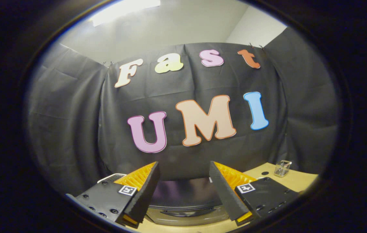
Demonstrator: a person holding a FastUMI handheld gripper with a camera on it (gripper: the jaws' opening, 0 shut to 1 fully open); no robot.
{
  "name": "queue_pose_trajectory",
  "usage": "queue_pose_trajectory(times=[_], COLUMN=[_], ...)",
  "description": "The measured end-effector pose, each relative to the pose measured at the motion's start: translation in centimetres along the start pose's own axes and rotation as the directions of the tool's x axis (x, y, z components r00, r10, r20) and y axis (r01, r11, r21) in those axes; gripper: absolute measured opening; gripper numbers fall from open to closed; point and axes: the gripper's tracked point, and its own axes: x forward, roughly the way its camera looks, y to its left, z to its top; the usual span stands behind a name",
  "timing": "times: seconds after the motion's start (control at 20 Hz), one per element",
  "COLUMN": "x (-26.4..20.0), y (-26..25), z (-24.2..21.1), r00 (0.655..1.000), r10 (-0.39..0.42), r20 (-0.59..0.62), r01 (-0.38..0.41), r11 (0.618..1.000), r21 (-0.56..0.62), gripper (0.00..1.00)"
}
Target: Open the toaster oven, put the food inside, and close the toaster oven door.
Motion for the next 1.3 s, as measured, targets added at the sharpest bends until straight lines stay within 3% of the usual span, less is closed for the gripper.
queue_pose_trajectory(times=[0.65, 0.85, 1.3], x=[2.6, 2.5, 1.3], y=[0.4, -0.9, -0.9], z=[-13.5, -16.1, -16.2], r00=[0.986, 0.975, 0.992], r10=[0.02, -0.028, -0.061], r20=[-0.167, -0.219, -0.112], r01=[-0.031, 0.009, 0.047], r11=[0.998, 0.996, 0.992], r21=[-0.063, -0.089, -0.119], gripper=[0.95, 0.95, 0.97])
